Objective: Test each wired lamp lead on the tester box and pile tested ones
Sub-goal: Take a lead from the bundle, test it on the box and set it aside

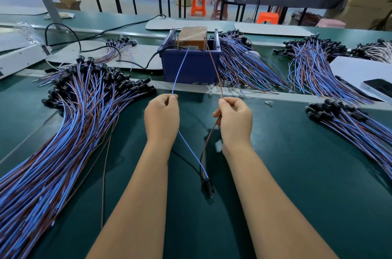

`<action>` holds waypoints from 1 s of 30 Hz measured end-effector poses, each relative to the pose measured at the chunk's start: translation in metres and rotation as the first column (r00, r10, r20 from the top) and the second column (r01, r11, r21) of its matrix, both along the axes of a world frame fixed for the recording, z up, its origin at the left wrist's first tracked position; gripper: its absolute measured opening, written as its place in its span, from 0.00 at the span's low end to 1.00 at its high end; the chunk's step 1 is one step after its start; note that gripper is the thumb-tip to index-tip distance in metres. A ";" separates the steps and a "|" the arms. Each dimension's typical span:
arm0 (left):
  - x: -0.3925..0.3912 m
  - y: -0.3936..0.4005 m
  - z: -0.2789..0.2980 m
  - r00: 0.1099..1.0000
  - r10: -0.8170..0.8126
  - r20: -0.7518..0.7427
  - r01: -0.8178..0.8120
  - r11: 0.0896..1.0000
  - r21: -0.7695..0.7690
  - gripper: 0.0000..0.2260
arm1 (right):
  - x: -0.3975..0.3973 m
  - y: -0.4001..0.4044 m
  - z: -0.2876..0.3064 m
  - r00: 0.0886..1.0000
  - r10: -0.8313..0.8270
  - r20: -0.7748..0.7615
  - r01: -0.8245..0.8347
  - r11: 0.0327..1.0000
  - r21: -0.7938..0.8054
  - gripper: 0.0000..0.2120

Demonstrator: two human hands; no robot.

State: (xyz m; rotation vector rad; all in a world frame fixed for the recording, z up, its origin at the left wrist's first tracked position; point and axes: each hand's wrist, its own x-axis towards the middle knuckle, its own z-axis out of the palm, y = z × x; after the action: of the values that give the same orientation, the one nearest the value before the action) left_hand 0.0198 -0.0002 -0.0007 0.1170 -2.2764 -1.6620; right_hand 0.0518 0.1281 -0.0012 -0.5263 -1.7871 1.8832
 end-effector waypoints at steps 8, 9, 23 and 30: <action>0.000 -0.002 0.001 1.000 0.029 0.010 -0.029 0.999 0.021 0.13 | -0.001 0.000 -0.002 1.000 0.007 0.006 -0.007 1.000 0.027 0.06; 0.000 -0.003 0.001 1.000 0.027 0.011 -0.027 0.999 0.030 0.13 | -0.001 0.000 -0.002 1.000 0.009 0.008 -0.009 0.999 0.031 0.06; -0.001 -0.006 0.002 1.000 0.025 0.019 -0.027 0.995 0.101 0.07 | -0.003 0.000 -0.003 0.999 0.031 0.015 -0.032 0.999 0.037 0.06; 0.001 -0.006 0.003 0.999 0.030 0.027 -0.033 0.992 0.123 0.06 | -0.002 0.000 -0.002 0.999 0.037 0.019 -0.038 0.998 0.045 0.07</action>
State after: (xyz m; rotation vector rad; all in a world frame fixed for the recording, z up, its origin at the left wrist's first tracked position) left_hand 0.0204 -0.0064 0.0021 0.2020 -2.1774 -1.7937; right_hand 0.0501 0.1284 -0.0033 -0.4980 -1.8596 1.8636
